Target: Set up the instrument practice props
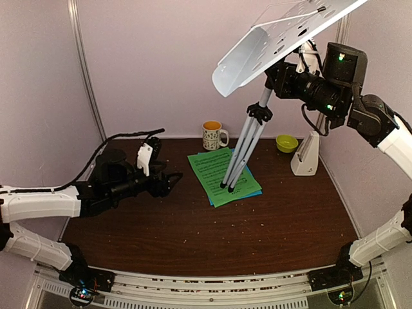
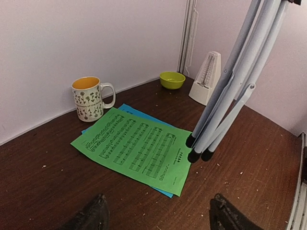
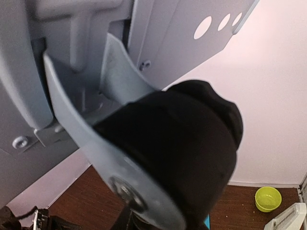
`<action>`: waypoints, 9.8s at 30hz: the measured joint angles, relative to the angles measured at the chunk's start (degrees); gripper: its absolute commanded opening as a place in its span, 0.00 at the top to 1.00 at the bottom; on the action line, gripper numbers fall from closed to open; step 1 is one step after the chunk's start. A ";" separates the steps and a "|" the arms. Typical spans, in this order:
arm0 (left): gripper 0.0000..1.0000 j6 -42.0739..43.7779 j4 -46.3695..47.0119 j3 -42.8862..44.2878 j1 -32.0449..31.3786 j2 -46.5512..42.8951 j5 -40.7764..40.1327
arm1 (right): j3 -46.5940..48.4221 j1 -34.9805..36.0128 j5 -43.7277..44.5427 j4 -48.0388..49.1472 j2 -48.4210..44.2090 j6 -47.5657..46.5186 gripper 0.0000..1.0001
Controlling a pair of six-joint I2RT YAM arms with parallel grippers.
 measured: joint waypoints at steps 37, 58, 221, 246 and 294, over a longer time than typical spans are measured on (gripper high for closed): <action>0.55 15.65 14.47 29.24 -20.22 34.95 -26.53 | -6.71 1.95 7.98 -4.98 -0.72 9.51 1.00; 0.60 16.15 8.70 34.07 -21.97 39.30 -34.80 | -8.41 4.48 11.93 -1.14 -2.23 8.37 1.00; 0.93 18.73 7.72 1.09 0.39 6.67 20.13 | 25.51 -4.92 -72.32 -12.28 26.10 -25.40 0.15; 0.93 21.38 9.05 0.35 0.15 6.45 17.29 | -44.22 -10.75 -55.15 28.46 3.69 -19.06 0.19; 1.00 28.30 -2.99 3.45 0.70 2.97 8.92 | -22.93 -21.07 -38.27 19.06 21.53 -5.29 0.35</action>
